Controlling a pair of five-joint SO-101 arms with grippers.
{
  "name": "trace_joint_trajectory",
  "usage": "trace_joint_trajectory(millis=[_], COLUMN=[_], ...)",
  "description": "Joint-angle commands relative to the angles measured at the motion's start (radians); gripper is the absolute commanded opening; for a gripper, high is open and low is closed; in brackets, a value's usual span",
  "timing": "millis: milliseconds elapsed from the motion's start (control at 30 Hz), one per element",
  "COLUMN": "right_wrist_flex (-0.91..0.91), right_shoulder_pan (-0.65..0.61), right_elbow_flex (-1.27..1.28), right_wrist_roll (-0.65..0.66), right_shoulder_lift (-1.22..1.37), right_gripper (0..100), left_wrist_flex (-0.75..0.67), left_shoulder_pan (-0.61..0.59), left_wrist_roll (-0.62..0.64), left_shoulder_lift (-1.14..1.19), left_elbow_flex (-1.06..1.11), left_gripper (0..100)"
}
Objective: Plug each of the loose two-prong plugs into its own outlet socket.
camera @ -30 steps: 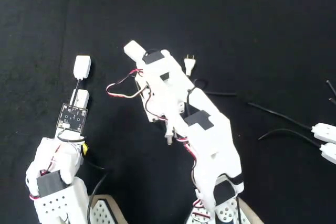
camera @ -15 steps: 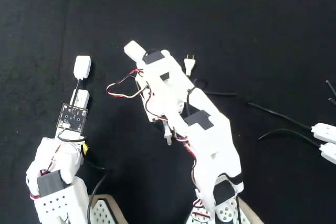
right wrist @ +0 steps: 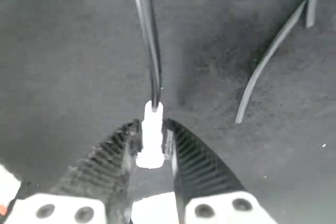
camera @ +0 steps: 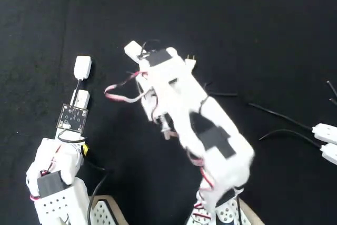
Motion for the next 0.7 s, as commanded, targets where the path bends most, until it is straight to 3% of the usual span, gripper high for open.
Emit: trace_joint_trajectory(millis=[0,233,467,667], right_wrist_flex=[-0.078,-0.35,-0.678,-0.784], right_shoulder_pan=[-0.092,-0.144,-0.321,-0.348], right_elbow_flex=[0.186,0.578,1.05,1.25], right_wrist_roll=[0.006,0.009,0.021,0.028], right_shoulder_lift=[-0.323,-0.852,-1.297,-1.524], right_gripper=[1.2,1.2,1.2,1.2], left_wrist_flex=[-0.021,-0.055,-0.19,-0.176], left_shoulder_pan=[-0.007,0.042,0.2,0.334], left_wrist_roll=[0.0,0.101,0.365,0.388], left_shoulder_lift=[-0.005,-0.005,-0.005,-0.005], left_elbow_flex=[-0.002,-0.013,-0.079,-0.143], left_gripper=[23,23,23,23])
